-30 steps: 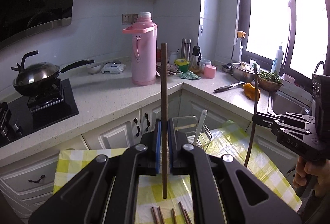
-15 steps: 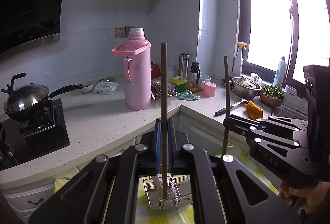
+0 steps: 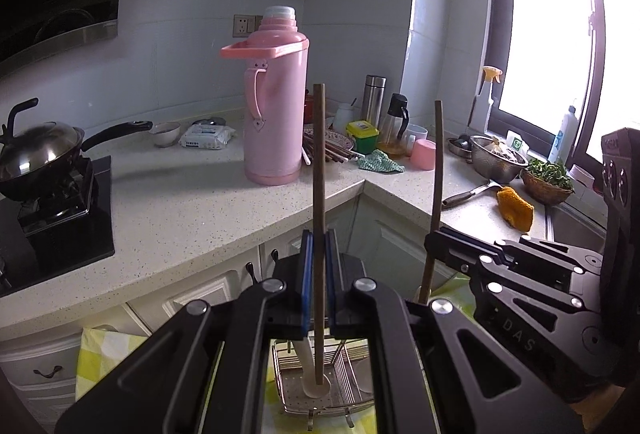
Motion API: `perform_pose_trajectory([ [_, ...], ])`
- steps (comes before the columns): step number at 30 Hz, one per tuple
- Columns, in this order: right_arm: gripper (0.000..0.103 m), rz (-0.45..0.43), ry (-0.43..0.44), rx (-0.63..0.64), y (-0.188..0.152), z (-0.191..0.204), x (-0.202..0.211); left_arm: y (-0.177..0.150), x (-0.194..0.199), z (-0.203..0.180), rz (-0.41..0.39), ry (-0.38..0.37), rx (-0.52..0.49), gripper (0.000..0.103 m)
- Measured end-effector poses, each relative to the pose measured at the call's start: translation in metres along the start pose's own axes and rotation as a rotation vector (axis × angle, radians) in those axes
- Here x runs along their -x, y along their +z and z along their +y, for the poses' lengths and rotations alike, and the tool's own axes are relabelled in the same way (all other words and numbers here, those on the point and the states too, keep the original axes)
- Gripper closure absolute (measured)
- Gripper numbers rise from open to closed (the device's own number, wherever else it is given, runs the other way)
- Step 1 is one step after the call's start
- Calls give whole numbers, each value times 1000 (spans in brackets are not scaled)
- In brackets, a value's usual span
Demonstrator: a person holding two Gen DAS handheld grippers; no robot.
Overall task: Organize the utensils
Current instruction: 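Lower both upright chopsticks into the wire utensil rack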
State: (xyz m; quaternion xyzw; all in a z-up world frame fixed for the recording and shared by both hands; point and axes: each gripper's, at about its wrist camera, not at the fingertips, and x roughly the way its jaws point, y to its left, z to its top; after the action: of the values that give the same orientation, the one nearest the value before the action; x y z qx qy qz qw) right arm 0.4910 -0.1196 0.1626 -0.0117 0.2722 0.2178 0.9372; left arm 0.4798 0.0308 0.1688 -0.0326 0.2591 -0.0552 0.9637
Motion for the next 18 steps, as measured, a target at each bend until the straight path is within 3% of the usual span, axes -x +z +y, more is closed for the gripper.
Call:
perform_pose_trajectory([
  [18,95,51,-14,-52,-43,-11,-47,-36,-36,9,77,20,24,97],
])
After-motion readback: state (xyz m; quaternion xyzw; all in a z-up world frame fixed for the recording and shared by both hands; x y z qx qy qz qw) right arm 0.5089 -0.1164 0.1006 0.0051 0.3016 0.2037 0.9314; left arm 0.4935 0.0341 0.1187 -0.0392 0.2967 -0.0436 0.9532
